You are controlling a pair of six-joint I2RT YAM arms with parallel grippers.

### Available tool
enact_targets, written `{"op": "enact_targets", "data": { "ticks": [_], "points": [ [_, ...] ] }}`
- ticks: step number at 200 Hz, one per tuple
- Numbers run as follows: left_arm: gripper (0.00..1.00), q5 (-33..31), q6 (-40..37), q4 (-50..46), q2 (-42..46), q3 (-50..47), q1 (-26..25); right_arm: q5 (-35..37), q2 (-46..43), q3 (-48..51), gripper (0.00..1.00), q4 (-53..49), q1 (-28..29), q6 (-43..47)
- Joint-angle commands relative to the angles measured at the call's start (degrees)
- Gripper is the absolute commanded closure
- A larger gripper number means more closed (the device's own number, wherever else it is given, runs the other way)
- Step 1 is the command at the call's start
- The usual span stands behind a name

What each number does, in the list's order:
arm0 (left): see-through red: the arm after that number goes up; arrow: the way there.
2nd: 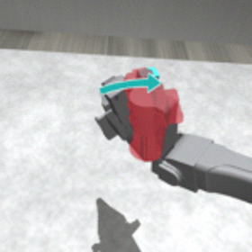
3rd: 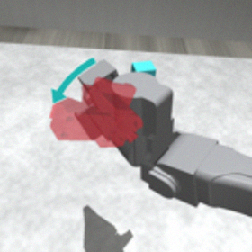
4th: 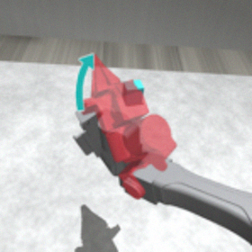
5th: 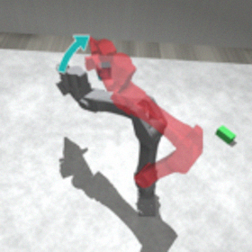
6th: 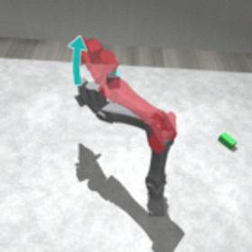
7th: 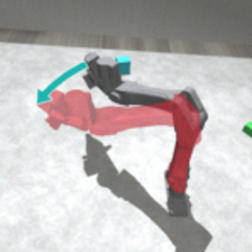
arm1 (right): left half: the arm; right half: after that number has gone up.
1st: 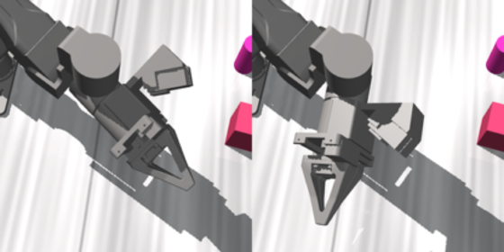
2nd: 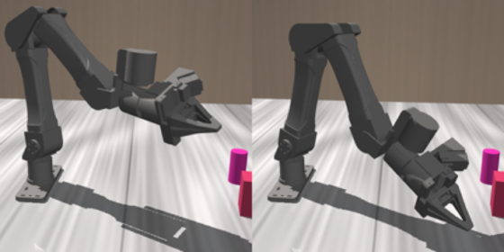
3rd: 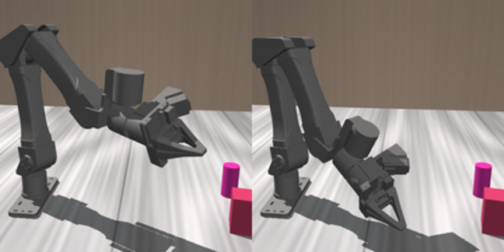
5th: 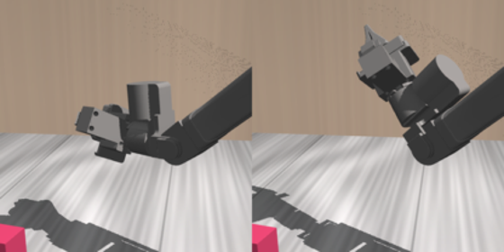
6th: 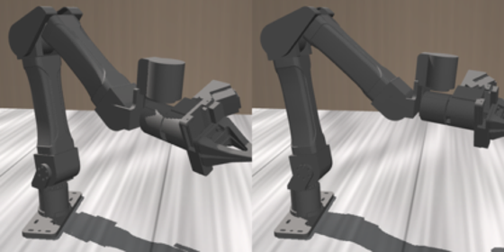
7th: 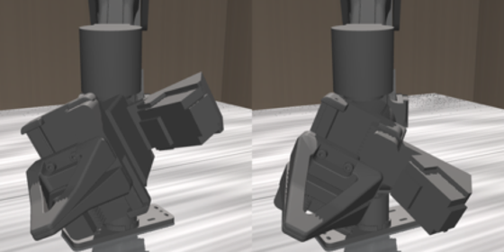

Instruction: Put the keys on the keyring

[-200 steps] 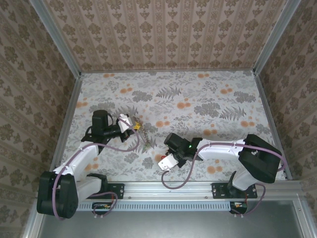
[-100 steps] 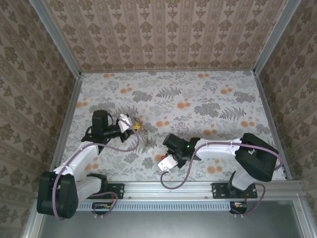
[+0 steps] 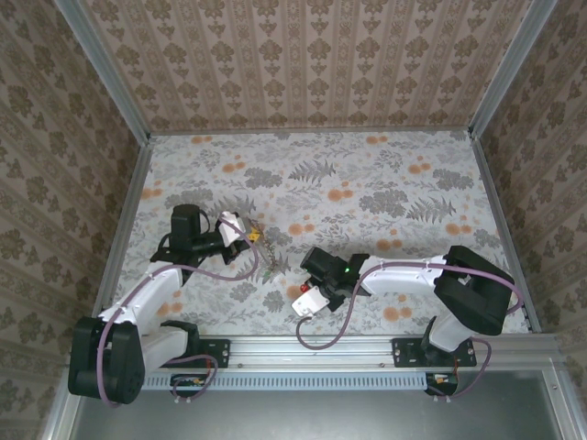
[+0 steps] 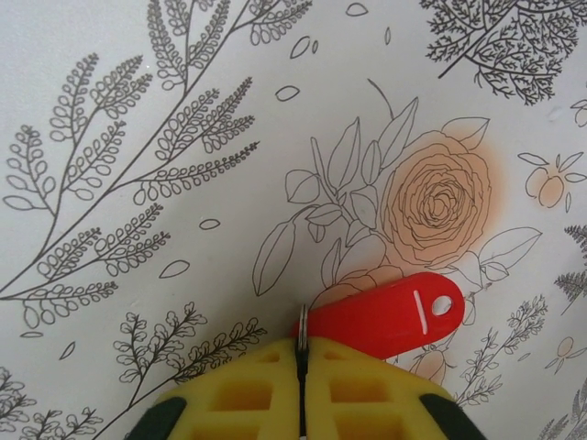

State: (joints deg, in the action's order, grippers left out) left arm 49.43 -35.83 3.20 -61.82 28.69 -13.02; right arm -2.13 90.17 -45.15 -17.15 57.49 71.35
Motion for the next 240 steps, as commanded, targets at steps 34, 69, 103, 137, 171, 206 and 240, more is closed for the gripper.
{"op": "enact_targets", "data": {
  "ticks": [34,69,103,137,171,206,240],
  "points": [
    [1.0,3.5,-1.6,0.4,2.6,2.2,0.0,-4.0,-5.7,-3.6,1.0,-0.6,-3.8,-16.0],
    [1.0,5.6,-0.9,-0.6,4.0,5.0,-1.3,-10.8,-14.8,-0.6,1.0,6.5,-11.1,-32.3],
    [1.0,10.0,-1.8,-4.3,3.9,8.1,-3.1,-10.6,-21.8,1.5,1.0,11.9,-14.6,-48.7],
    [1.0,10.7,-3.3,-4.4,3.3,9.3,-6.6,-10.3,-22.6,0.9,1.0,16.7,-15.1,-54.4],
    [1.0,8.9,-2.9,-3.9,0.9,10.5,-8.5,-13.6,-21.2,-0.3,1.0,21.6,-14.8,-59.6],
    [1.0,5.9,-1.1,-0.5,-0.3,10.6,-11.2,-14.0,-19.3,-1.3,1.0,24.0,-14.0,-61.3],
    [1.0,4.1,0.1,1.3,-1.5,10.0,-12.3,-14.3,-17.1,-2.8,1.0,24.2,-12.2,-60.6]
  ]
}}
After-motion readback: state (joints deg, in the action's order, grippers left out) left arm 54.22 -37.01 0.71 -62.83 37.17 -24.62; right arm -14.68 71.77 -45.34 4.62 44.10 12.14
